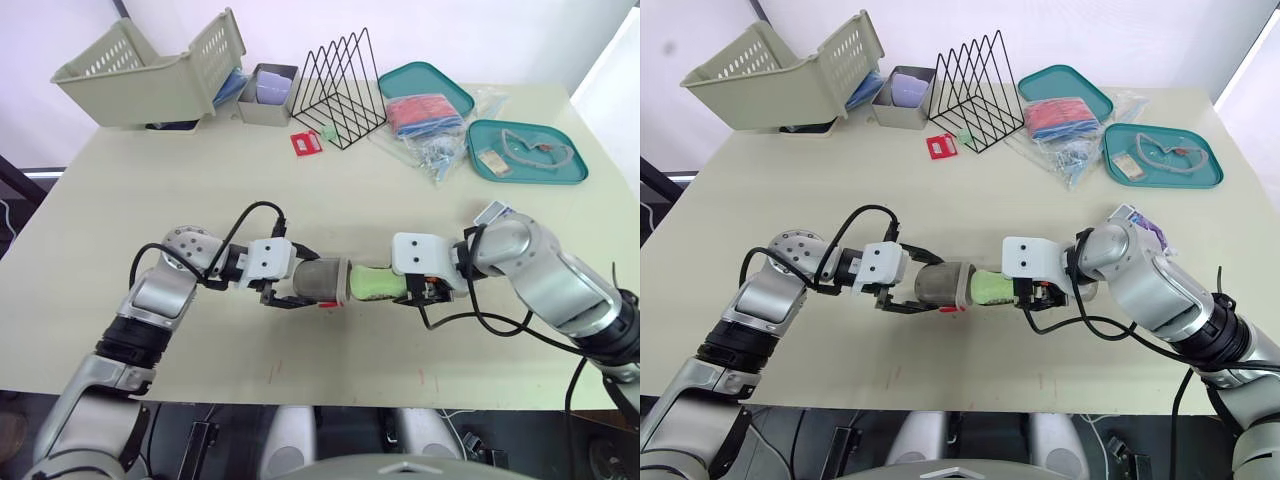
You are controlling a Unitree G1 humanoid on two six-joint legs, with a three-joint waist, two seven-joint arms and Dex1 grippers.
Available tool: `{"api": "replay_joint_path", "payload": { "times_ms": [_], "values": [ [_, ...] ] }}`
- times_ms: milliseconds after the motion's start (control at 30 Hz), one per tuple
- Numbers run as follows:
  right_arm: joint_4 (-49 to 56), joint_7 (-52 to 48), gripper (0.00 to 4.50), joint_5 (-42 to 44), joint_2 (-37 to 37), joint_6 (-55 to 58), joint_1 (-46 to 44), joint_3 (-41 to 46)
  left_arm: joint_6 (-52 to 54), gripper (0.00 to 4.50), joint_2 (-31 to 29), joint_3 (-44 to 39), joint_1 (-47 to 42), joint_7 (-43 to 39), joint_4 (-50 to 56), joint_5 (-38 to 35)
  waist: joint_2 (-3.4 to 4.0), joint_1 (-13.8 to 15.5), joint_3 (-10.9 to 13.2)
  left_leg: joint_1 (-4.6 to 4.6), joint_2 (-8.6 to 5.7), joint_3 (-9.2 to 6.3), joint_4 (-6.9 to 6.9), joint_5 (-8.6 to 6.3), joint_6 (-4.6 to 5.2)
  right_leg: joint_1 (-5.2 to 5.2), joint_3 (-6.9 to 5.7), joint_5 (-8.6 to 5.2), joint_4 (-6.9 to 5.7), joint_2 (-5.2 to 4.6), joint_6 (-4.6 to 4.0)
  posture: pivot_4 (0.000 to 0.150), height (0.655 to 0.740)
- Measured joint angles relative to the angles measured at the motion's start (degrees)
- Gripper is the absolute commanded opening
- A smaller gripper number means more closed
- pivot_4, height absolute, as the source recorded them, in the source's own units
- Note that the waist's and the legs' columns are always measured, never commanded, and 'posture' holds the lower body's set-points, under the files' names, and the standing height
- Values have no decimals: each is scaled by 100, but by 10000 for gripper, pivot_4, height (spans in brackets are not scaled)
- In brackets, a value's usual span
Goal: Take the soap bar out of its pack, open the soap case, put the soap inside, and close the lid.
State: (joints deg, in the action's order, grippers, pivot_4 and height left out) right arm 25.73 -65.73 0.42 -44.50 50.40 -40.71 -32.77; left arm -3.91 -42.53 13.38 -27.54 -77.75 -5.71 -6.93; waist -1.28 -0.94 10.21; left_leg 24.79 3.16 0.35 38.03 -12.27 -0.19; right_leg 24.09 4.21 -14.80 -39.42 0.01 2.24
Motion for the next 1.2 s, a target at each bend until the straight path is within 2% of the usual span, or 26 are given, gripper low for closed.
{"api": "replay_joint_path", "payload": {
  "times_ms": [667, 1167, 1200],
  "values": [
    [-274, -17, 23890, -67, 376, -68, -362, -253, 127, 34449, 67, 40, 9, 87, 130, 28, 0, 4, 0, 1, -1, -2, 0, 0, 0, 0, 0, 0, 0, 1, 0, 1500, 7400],
    [-423, 21, 23890, -348, 560, -63, -593, -482, 132, 34449, 505, 175, -191, 272, -7, 340, 0, 1, 0, 1, -1, -4, 1, 0, 0, 0, -1, 1, 0, 2, -1, 1500, 7400],
    [-428, 28, 34589, -358, 578, -75, -593, -490, 132, 34449, 525, 186, -197, 286, -7, 347, 0, 1, 0, 1, -1, -4, 1, 0, 0, 0, 0, 1, -1, 2, -1, 1500, 7400]
  ]
}}
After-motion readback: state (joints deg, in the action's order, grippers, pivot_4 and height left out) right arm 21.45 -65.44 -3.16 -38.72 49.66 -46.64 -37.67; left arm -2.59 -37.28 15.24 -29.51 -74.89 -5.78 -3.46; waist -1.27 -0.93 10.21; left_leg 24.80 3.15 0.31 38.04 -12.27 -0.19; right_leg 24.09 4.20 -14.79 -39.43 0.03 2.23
